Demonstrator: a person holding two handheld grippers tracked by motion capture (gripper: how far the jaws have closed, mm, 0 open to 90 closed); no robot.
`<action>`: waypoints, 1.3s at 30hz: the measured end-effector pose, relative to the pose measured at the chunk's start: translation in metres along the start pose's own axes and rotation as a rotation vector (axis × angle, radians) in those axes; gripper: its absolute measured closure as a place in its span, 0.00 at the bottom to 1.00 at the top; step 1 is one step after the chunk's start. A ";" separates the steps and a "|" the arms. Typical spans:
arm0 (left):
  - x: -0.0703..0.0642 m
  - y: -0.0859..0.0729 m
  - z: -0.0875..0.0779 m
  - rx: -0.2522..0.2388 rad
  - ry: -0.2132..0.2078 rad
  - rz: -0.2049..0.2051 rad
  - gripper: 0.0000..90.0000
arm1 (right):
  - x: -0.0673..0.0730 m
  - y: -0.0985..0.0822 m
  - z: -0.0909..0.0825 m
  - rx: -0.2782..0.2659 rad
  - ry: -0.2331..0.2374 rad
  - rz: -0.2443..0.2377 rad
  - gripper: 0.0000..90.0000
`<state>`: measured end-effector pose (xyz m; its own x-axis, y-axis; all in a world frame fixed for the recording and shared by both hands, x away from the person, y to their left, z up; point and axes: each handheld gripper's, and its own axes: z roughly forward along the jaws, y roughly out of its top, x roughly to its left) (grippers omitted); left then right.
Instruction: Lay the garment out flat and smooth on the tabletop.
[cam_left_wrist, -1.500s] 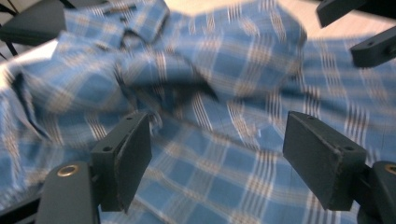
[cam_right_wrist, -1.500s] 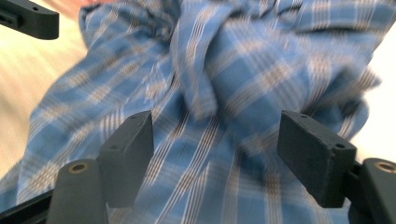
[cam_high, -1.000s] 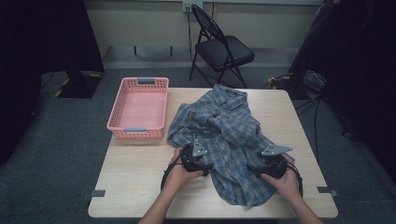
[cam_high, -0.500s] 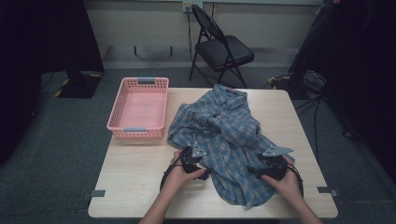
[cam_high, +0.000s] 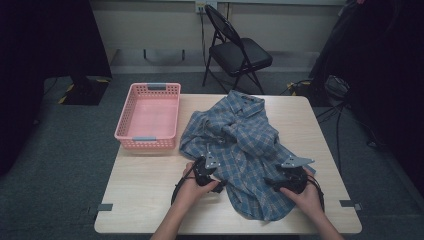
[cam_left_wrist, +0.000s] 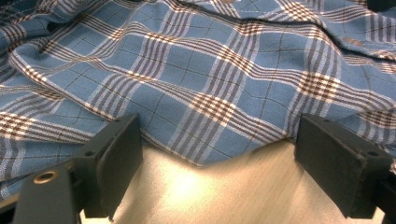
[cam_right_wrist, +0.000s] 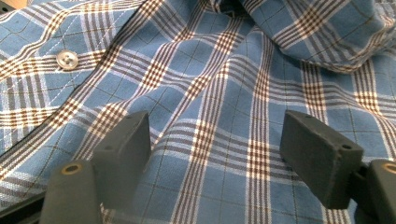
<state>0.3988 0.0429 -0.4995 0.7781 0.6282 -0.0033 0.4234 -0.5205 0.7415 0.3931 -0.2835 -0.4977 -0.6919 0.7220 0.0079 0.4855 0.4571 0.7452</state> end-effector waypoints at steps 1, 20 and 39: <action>0.000 0.000 0.000 0.000 0.000 0.000 0.16 | 0.000 0.000 0.000 -0.001 0.000 0.002 0.27; 0.000 0.000 0.000 0.000 -0.001 -0.001 0.16 | -0.002 0.060 -0.010 -0.156 -0.012 0.015 0.56; 0.000 0.000 0.000 0.000 -0.001 -0.002 0.16 | -0.012 0.080 0.010 -0.130 0.076 0.059 0.98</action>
<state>0.3989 0.0428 -0.4996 0.7777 0.6286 -0.0050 0.4245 -0.5193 0.7417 0.4456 -0.2503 -0.4449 -0.7054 0.7017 0.1007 0.4561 0.3405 0.8222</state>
